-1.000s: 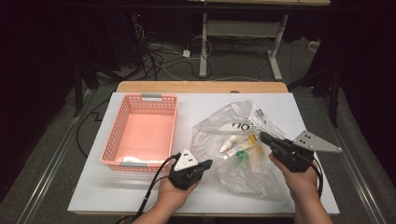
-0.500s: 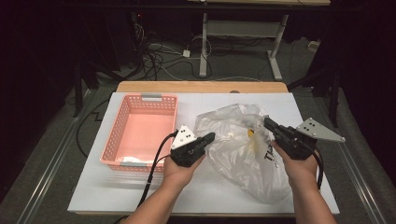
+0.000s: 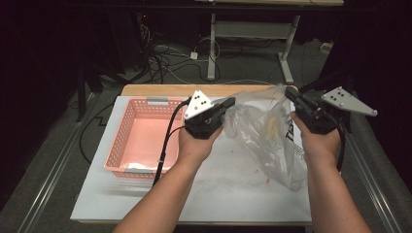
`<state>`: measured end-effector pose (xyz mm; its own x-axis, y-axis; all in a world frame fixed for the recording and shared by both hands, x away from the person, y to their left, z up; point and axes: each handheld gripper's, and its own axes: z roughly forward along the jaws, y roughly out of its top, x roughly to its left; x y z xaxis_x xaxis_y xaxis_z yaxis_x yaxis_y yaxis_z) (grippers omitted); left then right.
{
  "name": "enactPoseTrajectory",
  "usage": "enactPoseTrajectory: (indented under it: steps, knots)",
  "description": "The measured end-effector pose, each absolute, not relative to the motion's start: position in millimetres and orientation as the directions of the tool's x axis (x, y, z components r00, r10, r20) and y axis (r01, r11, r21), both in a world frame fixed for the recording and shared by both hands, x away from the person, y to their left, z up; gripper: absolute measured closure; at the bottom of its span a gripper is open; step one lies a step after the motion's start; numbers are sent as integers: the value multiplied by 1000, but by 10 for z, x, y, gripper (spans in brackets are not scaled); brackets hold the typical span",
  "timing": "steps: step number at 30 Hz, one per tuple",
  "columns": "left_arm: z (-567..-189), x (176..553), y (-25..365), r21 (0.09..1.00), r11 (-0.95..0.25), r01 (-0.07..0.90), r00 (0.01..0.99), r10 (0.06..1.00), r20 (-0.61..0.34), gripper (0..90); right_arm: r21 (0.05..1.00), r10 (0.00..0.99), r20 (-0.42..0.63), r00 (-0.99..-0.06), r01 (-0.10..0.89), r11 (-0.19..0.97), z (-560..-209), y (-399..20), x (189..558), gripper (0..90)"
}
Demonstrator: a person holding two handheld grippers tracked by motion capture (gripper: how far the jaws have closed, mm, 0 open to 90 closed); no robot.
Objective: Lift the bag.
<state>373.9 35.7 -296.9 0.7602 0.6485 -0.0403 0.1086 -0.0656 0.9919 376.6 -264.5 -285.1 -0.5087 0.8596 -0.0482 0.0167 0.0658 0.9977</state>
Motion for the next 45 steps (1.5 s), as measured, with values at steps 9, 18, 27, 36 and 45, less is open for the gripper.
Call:
enactPoseTrajectory:
  steps: [9, 18, 27, 36, 45]
  knots:
    - [-2514, 3767, 230, 1000, -18, 14, 762, 648, 1, 891, 997, 874, -62, -482, -75, 29, -2372, -2667, 3832, 900]
    - [-2433, 3819, 239, 1000, -6, 18, 762, 647, -10, 888, 998, 883, -44, -468, -67, 14, -2384, -2741, 3900, 900]
    - [-2786, 3737, 460, 993, -66, 103, 756, 654, -35, 494, 997, 913, -18, -408, 64, 48, -2821, -2900, 4136, 900]
    - [-3151, 3413, 791, 985, -90, 150, 757, 651, -55, 337, 990, 926, -34, -376, 117, 84, -2952, -2980, 4222, 900]
    - [-3701, 3242, 919, 932, -186, 312, 749, 652, -121, 171, 990, 891, -28, -452, 110, 87, -2922, -2995, 4015, 675]
